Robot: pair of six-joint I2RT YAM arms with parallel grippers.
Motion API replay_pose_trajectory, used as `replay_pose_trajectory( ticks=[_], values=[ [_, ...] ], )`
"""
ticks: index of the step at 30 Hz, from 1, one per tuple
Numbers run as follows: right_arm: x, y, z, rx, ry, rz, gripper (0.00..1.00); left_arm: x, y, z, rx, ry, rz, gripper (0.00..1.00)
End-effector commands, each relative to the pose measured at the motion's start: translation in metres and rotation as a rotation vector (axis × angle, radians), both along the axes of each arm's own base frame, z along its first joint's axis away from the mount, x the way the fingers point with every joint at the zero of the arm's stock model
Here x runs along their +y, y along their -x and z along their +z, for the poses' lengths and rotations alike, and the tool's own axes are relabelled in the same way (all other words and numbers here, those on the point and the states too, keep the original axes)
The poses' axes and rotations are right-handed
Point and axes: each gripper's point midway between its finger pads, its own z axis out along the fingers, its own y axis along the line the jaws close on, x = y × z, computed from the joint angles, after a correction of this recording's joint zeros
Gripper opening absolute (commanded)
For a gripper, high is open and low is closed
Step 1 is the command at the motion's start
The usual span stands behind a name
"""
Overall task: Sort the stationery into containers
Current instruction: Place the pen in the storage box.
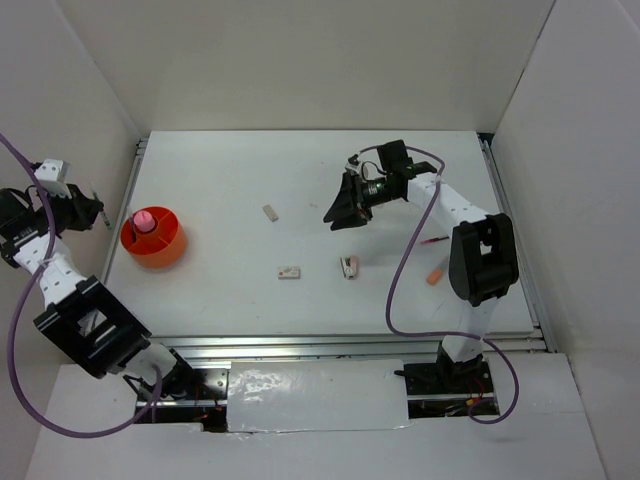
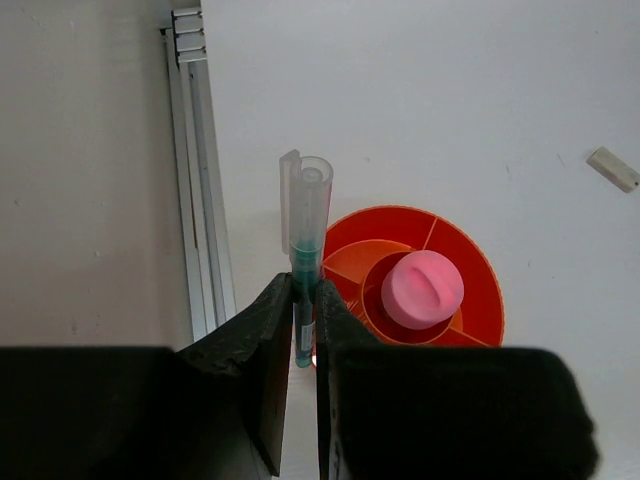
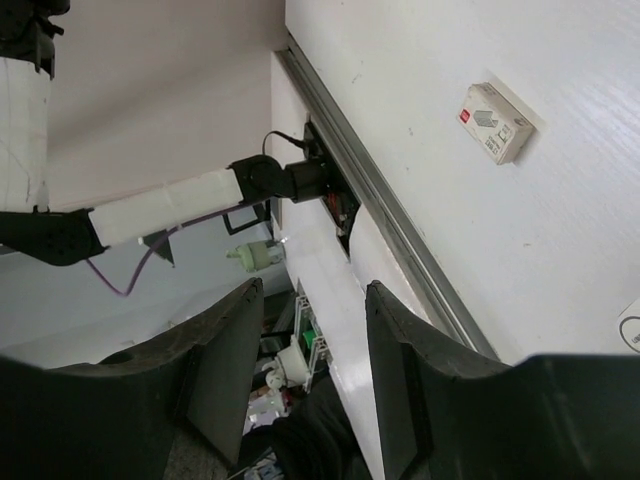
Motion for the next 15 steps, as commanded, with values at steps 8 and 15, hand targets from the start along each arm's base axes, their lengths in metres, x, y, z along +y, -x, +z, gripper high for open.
replay_pose_trajectory(
  ticks=[8, 15],
  values=[
    [-0.006, -0.001, -0.008, -0.005, 0.010, 0.013, 0.52, -0.005, -0.015, -0.011, 0.019, -0.042, -0.074, 0.00],
    [-0.008, -0.002, -0.011, -0.005, 0.015, 0.010, 0.52, -0.017, -0.028, -0.030, 0.038, -0.037, -0.095, 0.00]
  ],
)
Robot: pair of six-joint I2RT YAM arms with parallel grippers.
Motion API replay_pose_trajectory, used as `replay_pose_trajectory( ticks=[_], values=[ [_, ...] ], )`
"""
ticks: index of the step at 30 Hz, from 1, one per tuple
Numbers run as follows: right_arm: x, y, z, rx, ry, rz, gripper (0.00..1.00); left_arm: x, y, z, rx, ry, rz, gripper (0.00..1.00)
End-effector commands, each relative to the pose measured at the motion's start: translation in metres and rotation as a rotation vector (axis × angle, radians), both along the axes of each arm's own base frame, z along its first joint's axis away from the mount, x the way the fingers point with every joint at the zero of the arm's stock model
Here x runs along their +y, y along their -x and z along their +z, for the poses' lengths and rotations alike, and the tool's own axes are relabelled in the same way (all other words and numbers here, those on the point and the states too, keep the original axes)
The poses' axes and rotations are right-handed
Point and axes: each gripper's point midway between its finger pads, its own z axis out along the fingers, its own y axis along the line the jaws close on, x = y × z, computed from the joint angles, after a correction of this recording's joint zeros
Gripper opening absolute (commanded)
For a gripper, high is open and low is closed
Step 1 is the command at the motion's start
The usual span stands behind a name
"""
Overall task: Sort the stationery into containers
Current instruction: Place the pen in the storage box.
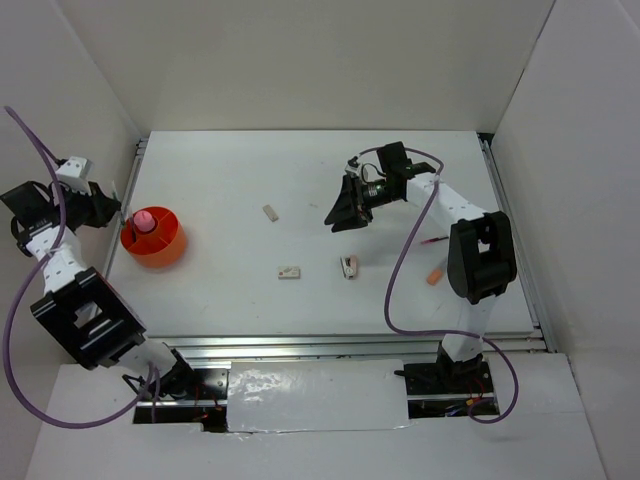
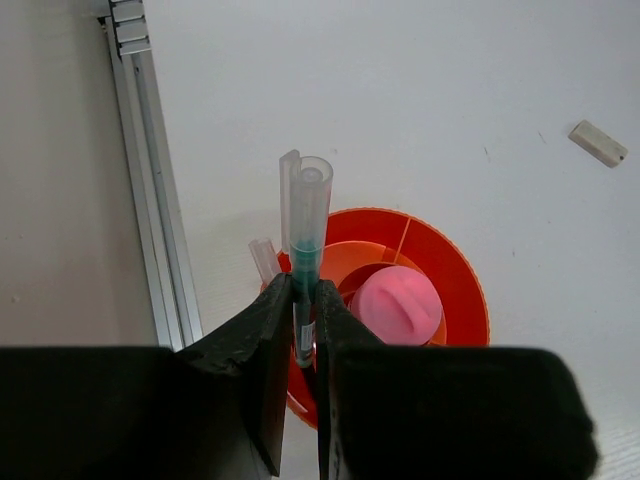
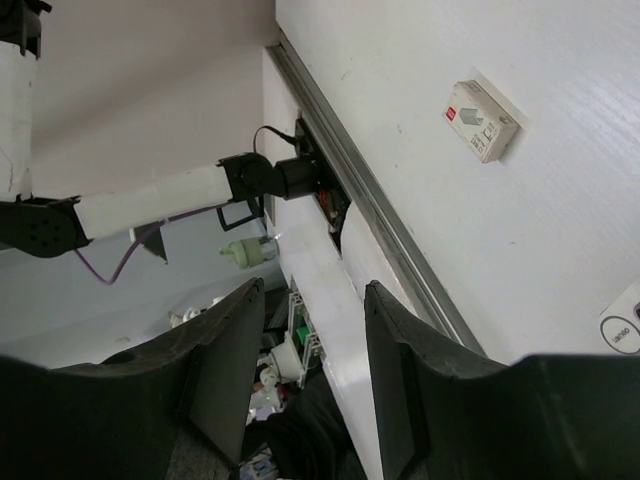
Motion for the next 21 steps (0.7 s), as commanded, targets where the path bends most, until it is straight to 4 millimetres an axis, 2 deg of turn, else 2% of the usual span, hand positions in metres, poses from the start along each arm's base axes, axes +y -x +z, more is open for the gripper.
replay_pose_trajectory(
  ticks=[1, 7, 13, 16, 18, 21],
  values=[
    [-0.004, 0.000, -0.003, 0.004, 0.004, 0.001, 0.52, 0.004, -0.010, -0.009, -0.016, -0.036, -0.017, 0.00],
    [-0.005, 0.000, -0.005, 0.012, 0.011, -0.002, 0.51, 0.011, -0.012, -0.033, 0.034, -0.001, -0.010, 0.00],
    [-0.005, -0.001, -0.005, 0.013, 0.014, -0.004, 0.51, 0.010, -0.003, -0.049, 0.068, -0.006, -0.012, 0.01],
    [-0.005, -0.002, -0.005, 0.016, 0.017, -0.007, 0.51, 0.006, 0.003, -0.058, 0.082, -0.004, -0.017, 0.07],
    [-0.005, -0.003, -0.005, 0.013, 0.023, -0.007, 0.51, 0.007, 0.005, -0.060, 0.084, -0.005, -0.010, 0.14],
    [-0.006, -0.004, -0.004, 0.004, 0.036, -0.014, 0.51, 0.009, 0.007, -0.059, 0.084, -0.002, -0.009, 0.33]
  ],
)
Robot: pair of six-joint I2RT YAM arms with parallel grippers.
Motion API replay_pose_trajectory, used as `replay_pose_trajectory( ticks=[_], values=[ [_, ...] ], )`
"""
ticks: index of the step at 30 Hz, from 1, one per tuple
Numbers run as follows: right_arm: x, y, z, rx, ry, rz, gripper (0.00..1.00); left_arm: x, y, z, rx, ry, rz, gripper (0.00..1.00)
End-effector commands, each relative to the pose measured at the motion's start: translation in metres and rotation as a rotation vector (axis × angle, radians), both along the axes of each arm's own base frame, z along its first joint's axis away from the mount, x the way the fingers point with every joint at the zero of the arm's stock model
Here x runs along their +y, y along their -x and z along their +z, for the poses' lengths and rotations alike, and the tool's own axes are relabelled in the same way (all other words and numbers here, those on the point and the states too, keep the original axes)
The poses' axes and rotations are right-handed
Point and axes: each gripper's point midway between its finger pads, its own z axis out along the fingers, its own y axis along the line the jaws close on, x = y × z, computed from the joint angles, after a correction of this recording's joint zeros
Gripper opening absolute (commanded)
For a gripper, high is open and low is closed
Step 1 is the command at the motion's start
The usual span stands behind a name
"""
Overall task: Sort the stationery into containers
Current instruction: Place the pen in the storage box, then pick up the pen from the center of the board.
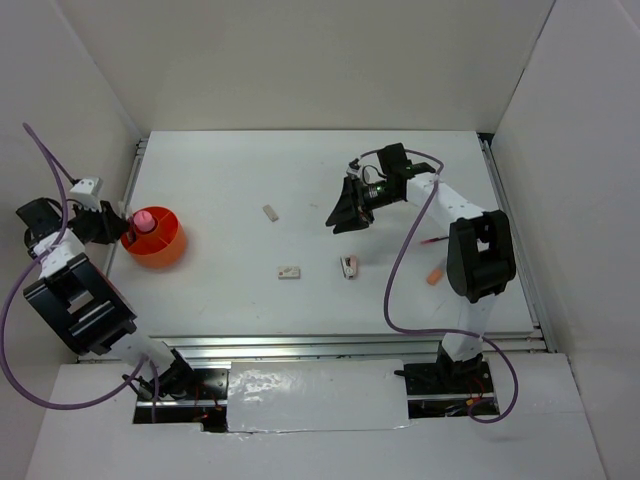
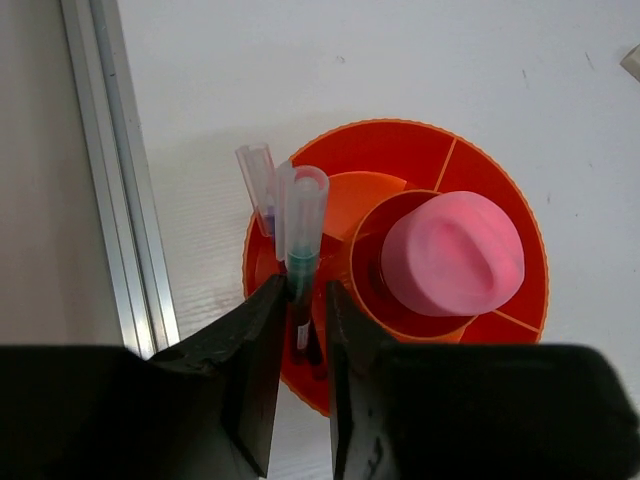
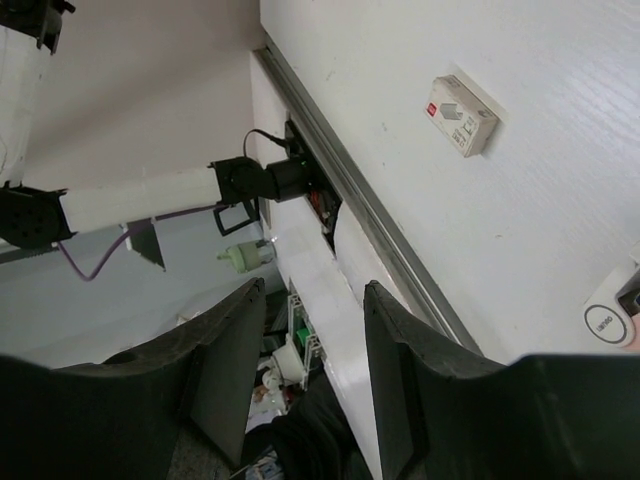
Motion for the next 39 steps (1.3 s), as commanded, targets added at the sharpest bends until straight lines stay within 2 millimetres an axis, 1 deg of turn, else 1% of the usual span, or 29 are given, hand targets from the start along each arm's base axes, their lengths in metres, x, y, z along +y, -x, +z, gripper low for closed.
replay_pose_trajectory(
  ticks=[1, 2, 3, 4, 5, 8, 9, 10, 11, 12, 13, 15, 16, 17, 19, 20, 21, 22, 23, 25, 26, 27, 28, 30, 31, 32, 35, 37, 39],
  values=[
    [-0.002, -0.005, 0.003, -0.027, 0.022, -0.006, 0.51, 0.005, 0.001, 0.016, -0.053, -0.040, -0.015, 0.36],
    [-0.004, -0.006, 0.003, -0.028, 0.032, -0.011, 0.51, 0.004, 0.001, 0.018, -0.057, -0.039, -0.018, 0.38],
    [-0.005, -0.008, 0.004, -0.046, 0.044, -0.015, 0.51, 0.005, 0.001, 0.024, -0.067, -0.043, -0.015, 0.48],
    [-0.007, -0.012, 0.007, -0.070, 0.055, -0.026, 0.51, 0.005, 0.001, 0.029, -0.081, -0.045, -0.022, 0.51],
    [-0.011, -0.016, 0.004, -0.087, 0.092, -0.043, 0.51, 0.004, 0.000, 0.037, -0.095, -0.049, -0.024, 0.53],
    [-0.023, -0.030, 0.007, -0.179, 0.178, -0.083, 0.51, 0.002, -0.002, 0.062, -0.145, -0.062, -0.035, 0.57],
    [-0.026, -0.035, 0.016, -0.223, 0.192, -0.094, 0.51, 0.002, -0.003, 0.072, -0.162, -0.073, -0.039, 0.57],
    [-0.031, -0.036, 0.015, -0.247, 0.222, -0.094, 0.51, -0.002, -0.004, 0.080, -0.176, -0.063, -0.048, 0.57],
    [-0.040, -0.044, 0.019, -0.297, 0.273, -0.126, 0.50, -0.005, -0.005, 0.096, -0.207, -0.083, -0.055, 0.58],
    [-0.047, -0.046, 0.020, -0.330, 0.310, -0.132, 0.50, -0.007, -0.005, 0.105, -0.223, -0.091, -0.057, 0.58],
    [-0.055, -0.050, 0.022, -0.359, 0.343, -0.150, 0.49, -0.013, -0.004, 0.122, -0.255, -0.116, -0.064, 0.58],
    [-0.077, -0.057, 0.024, -0.429, 0.448, -0.207, 0.48, -0.026, -0.006, 0.138, -0.286, -0.150, -0.091, 0.58],
    [-0.087, -0.059, 0.028, -0.479, 0.490, -0.221, 0.48, -0.032, -0.003, 0.150, -0.309, -0.194, -0.089, 0.58],
    [-0.105, -0.065, 0.021, -0.495, 0.577, -0.259, 0.47, -0.047, -0.005, 0.155, -0.322, -0.212, -0.117, 0.58],
    [-0.126, -0.066, 0.016, -0.540, 0.679, -0.251, 0.46, -0.063, -0.001, 0.165, -0.341, -0.253, -0.132, 0.58],
    [-0.143, -0.070, 0.012, -0.548, 0.752, -0.260, 0.44, -0.079, -0.002, 0.167, -0.344, -0.263, -0.163, 0.59],
    [-0.153, -0.071, 0.009, -0.566, 0.793, -0.234, 0.43, -0.090, -0.001, 0.167, -0.346, -0.269, -0.193, 0.59],
    [-0.164, -0.064, -0.001, -0.537, 0.846, -0.190, 0.40, -0.100, 0.003, 0.170, -0.357, -0.300, -0.224, 0.60],
    [-0.188, -0.064, -0.005, -0.558, 0.943, -0.133, 0.39, -0.118, 0.004, 0.167, -0.353, -0.309, -0.274, 0.60],
    [-0.213, -0.067, -0.017, -0.566, 1.033, -0.061, 0.37, -0.135, 0.008, 0.169, -0.364, -0.336, -0.320, 0.63],
    [-0.227, -0.066, -0.022, -0.597, 1.074, 0.024, 0.37, -0.151, 0.012, 0.166, -0.356, -0.327, -0.369, 0.66],
    [-0.248, -0.065, -0.026, -0.579, 1.118, 0.040, 0.38, -0.158, 0.014, 0.167, -0.368, -0.358, -0.408, 0.67],
    [-0.258, -0.066, -0.031, -0.576, 1.138, 0.073, 0.38, -0.169, 0.016, 0.166, -0.374, -0.360, -0.449, 0.69],
    [-0.277, -0.063, -0.037, -0.581, 1.169, 0.178, 0.39, -0.181, 0.021, 0.162, -0.364, -0.361, -0.495, 0.70],
    [-0.285, -0.063, -0.045, -0.562, 1.202, 0.231, 0.39, -0.185, 0.021, 0.161, -0.362, -0.361, -0.510, 0.70],
    [-0.291, -0.063, -0.049, -0.560, 1.218, 0.269, 0.39, -0.194, 0.021, 0.160, -0.361, -0.358, -0.535, 0.70],
    [-0.308, -0.066, -0.065, -0.570, 1.276, 0.397, 0.39, -0.206, 0.022, 0.152, -0.334, -0.352, -0.590, 0.70],
    [-0.322, -0.072, -0.079, -0.562, 1.353, 0.478, 0.39, -0.210, 0.022, 0.148, -0.314, -0.344, -0.607, 0.70],
    [-0.328, -0.080, -0.085, -0.585, 1.379, 0.534, 0.39, -0.213, 0.023, 0.145, -0.308, -0.343, -0.621, 0.70]
  ],
)
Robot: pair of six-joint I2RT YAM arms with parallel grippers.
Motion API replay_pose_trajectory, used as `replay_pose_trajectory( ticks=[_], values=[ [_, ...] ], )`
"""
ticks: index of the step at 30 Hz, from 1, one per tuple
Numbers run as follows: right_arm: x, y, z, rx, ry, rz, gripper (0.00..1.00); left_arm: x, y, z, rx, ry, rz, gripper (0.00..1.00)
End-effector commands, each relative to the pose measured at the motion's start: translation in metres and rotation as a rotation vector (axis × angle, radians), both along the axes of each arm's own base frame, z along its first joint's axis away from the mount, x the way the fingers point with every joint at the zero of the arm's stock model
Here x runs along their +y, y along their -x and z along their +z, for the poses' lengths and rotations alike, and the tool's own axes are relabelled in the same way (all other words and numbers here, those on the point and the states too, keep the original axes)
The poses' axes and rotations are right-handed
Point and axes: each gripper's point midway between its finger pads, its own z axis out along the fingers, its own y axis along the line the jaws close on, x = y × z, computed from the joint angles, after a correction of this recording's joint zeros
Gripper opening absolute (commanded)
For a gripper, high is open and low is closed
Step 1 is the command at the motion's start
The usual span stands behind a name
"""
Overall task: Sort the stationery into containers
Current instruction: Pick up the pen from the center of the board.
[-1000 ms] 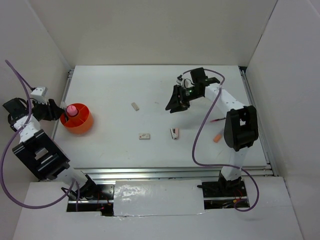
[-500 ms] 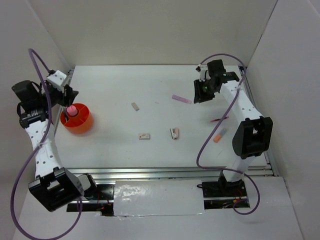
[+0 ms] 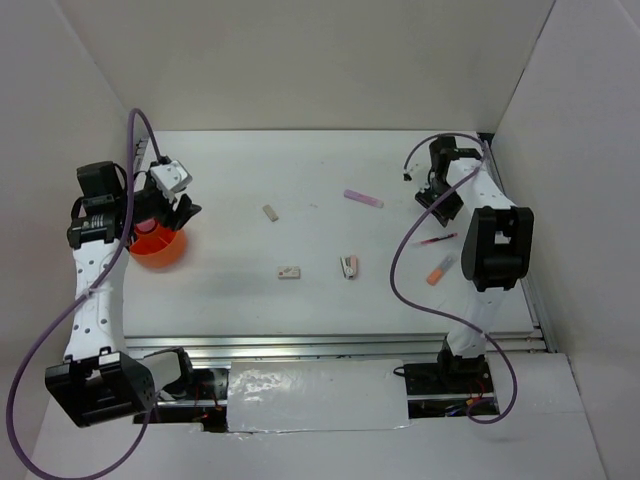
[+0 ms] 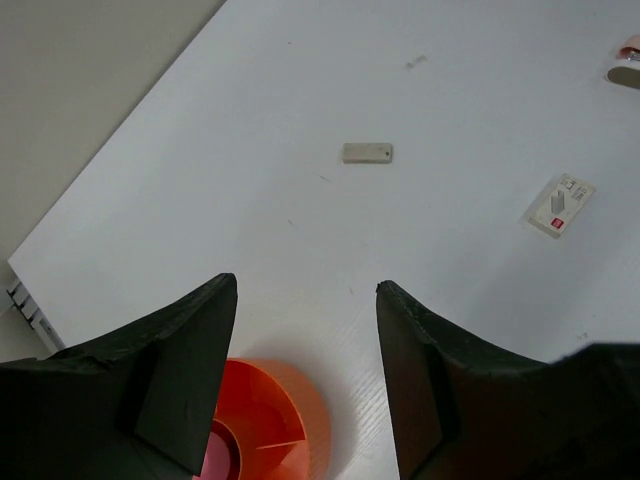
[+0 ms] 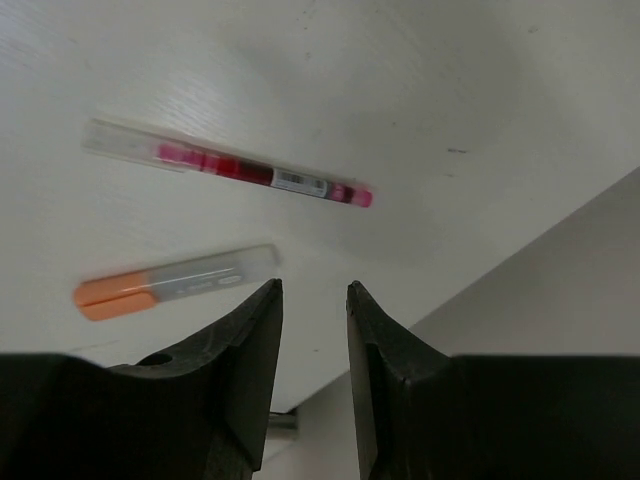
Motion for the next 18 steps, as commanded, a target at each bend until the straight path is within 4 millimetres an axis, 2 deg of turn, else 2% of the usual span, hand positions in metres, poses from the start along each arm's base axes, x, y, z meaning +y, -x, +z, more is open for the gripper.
replay_pose_trajectory(
  ticks=[1, 9, 10, 18],
  values=[
    [-0.021, -0.013, -0.003, 0.023, 0.154, 0.157, 0.39, -0.005, 0.001, 0.002, -0.010, -0.029, -0.044, 0.70],
    [-0.020, -0.018, -0.019, 0.092, 0.147, 0.323, 0.45, -0.010, 0.002, -0.010, 0.015, -0.022, -0.071, 0.70],
    [-0.032, -0.017, -0.021, 0.098, 0.147, 0.323, 0.45, -0.011, 0.001, -0.009, 0.009, -0.016, -0.073, 0.70],
    [-0.030, -0.017, -0.037, 0.167, 0.075, 0.448, 0.46, -0.014, -0.001, -0.015, 0.031, -0.003, -0.088, 0.71]
  ],
)
